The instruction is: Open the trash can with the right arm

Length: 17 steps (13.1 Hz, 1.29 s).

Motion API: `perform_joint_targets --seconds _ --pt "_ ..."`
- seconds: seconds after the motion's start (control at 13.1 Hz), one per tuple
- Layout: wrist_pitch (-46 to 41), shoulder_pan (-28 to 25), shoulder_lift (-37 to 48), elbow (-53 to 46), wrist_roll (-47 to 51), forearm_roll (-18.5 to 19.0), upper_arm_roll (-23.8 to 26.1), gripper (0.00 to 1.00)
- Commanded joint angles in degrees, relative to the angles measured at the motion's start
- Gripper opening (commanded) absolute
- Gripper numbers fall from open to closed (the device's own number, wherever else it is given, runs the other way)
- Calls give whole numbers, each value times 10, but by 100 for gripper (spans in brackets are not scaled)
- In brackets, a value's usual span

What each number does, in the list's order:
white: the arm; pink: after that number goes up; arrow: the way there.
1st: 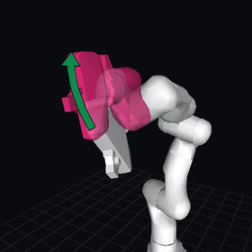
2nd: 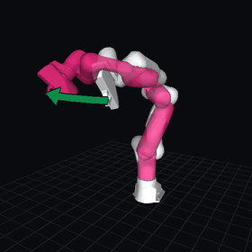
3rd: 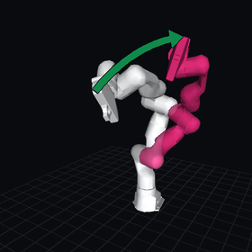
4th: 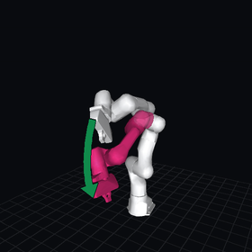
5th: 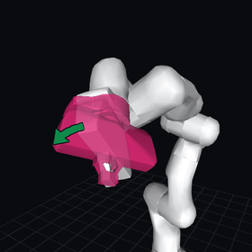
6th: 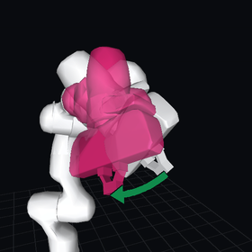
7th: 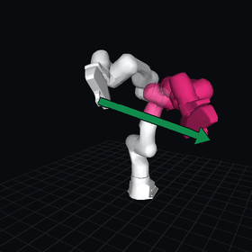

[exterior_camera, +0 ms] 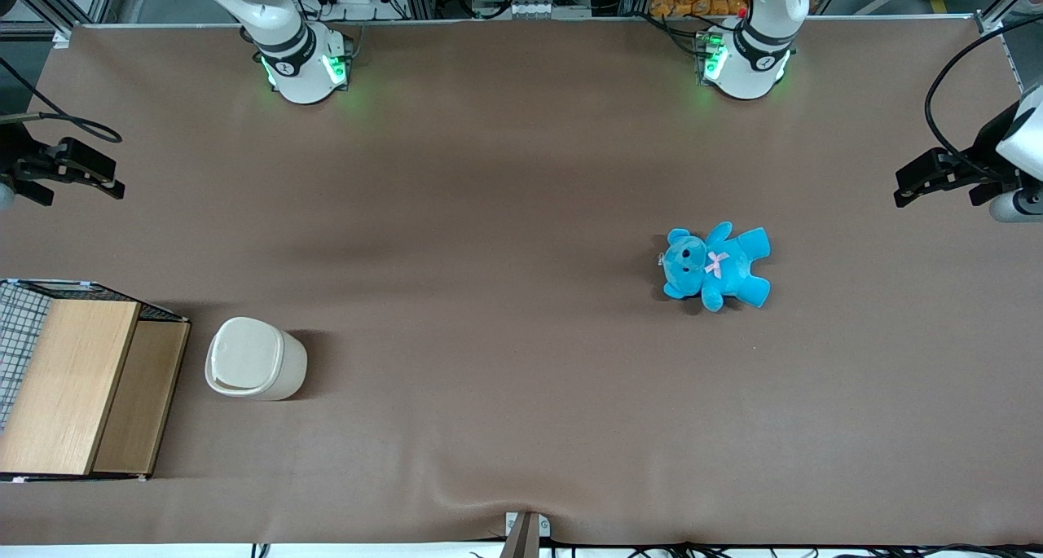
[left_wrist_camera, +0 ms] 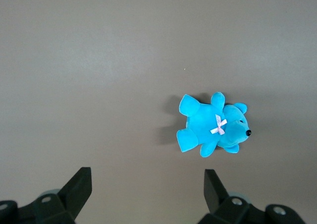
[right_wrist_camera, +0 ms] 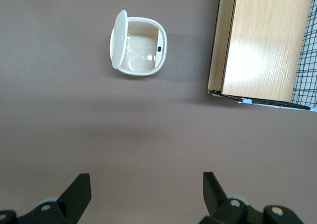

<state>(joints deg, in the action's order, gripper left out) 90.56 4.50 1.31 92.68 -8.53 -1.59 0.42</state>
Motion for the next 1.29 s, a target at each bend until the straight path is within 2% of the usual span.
perform_joint_targets --seconds 0.0,0.23,0.99,1.22 --pt "-15 -3 1 -4 11 8 2 100" --pt "-39 -2 3 -6 12 8 1 100" --pt "-40 2 -3 -10 13 6 -1 100" --pt "-42 2 -3 -9 76 6 -1 100"
